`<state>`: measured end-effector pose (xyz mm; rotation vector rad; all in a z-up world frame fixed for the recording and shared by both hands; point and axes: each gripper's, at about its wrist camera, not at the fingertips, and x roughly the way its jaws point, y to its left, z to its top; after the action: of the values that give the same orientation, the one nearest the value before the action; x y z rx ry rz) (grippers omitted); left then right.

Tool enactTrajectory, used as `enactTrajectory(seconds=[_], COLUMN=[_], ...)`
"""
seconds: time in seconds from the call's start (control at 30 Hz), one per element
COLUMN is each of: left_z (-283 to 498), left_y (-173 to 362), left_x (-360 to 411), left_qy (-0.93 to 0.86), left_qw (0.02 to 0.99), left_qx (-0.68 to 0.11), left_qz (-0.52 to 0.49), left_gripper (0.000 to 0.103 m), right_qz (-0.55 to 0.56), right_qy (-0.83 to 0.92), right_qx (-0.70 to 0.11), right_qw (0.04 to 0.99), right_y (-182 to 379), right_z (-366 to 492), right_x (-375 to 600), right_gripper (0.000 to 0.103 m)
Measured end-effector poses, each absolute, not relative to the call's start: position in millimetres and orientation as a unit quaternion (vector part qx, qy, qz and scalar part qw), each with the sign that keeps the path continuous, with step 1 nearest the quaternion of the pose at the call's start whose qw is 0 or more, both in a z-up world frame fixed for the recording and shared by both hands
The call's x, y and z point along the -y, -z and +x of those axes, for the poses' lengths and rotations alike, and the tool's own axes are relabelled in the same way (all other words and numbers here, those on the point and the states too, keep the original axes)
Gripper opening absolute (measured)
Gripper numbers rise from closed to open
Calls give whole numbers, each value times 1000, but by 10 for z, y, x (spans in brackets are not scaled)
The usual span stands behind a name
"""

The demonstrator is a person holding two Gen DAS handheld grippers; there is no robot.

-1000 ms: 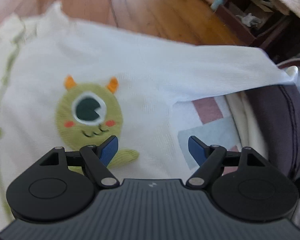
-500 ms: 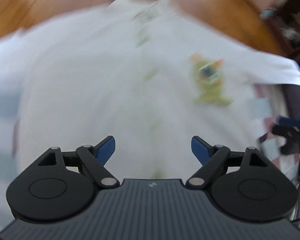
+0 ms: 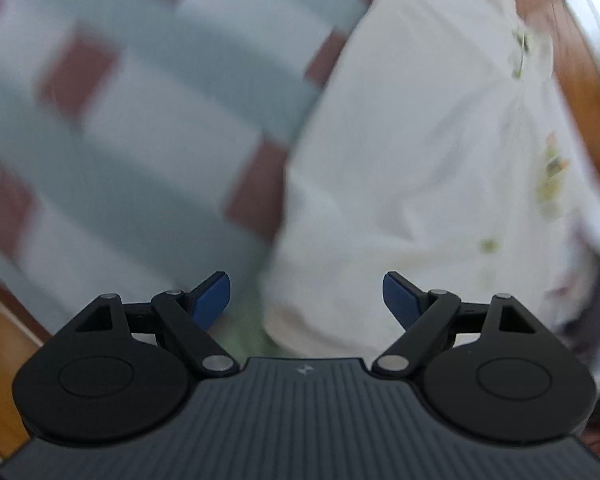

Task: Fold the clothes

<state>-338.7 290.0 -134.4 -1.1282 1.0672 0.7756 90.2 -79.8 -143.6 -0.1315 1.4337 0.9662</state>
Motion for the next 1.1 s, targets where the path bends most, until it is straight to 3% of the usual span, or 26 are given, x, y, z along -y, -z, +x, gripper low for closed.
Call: enactTrajectory(seconds=[0.17, 0.2, 0.23, 0.27, 0.37, 0.4, 0.47, 0.53, 0.73, 0.87, 0.93, 1.03, 1.1], left_z=[-3347, -3339, -3285, -3200, -3259, -3360, -3584, -3580, -3454, -3427, -3421, -3403, -3389], left_y=[1423, 1439, 1447, 1428, 1209, 1105, 894, 863, 1193, 1228, 1159, 1087, 1148], left_x=[-2816, -2800, -2780, -2752, -2654, -2640, -2614, -2518, -2420, -2429, -2424, -2447, -2508], left_qy=[-322, -318, -320, -325, -321, -315, -300, -302, -307, -332, -337, -341, -328], left_qw=[656, 657, 667, 678, 698, 706, 721, 725, 694, 685, 695, 704, 705], left_qx=[-454, -451, -463, -485, -469, -439, -371, -386, -460, -469, -463, -457, -449], left_qz=[-510, -513, -488, -446, -436, -457, -503, -484, -461, -448, -434, -423, -441], left_gripper=[79, 62, 32, 16, 12, 5, 5, 5, 7, 12, 21, 22, 22], right_qz=[-4, 12, 25, 27, 20, 28, 39, 22, -104, -176, -157, -128, -90], right_qy=[-403, -410, -422, -442, -516, -540, -553, -539, -424, -399, -460, -548, -598], right_qx=[-655, -653, -649, -639, -507, -483, -465, -473, -544, -502, -491, -470, -510], right_qw=[639, 636, 632, 629, 690, 689, 690, 696, 716, 747, 723, 680, 612], right_y=[1695, 1718, 1733, 1714, 1170, 949, 605, 509, 1279, 1181, 1015, 766, 782], right_z=[793, 780, 765, 737, 544, 521, 509, 496, 516, 369, 341, 299, 335], right_x=[1046, 1049, 1029, 976, 984, 1023, 1127, 1224, 1118, 913, 775, 568, 264], right_gripper=[68, 67, 50, 7, 8, 8, 7, 7, 9, 20, 38, 40, 40])
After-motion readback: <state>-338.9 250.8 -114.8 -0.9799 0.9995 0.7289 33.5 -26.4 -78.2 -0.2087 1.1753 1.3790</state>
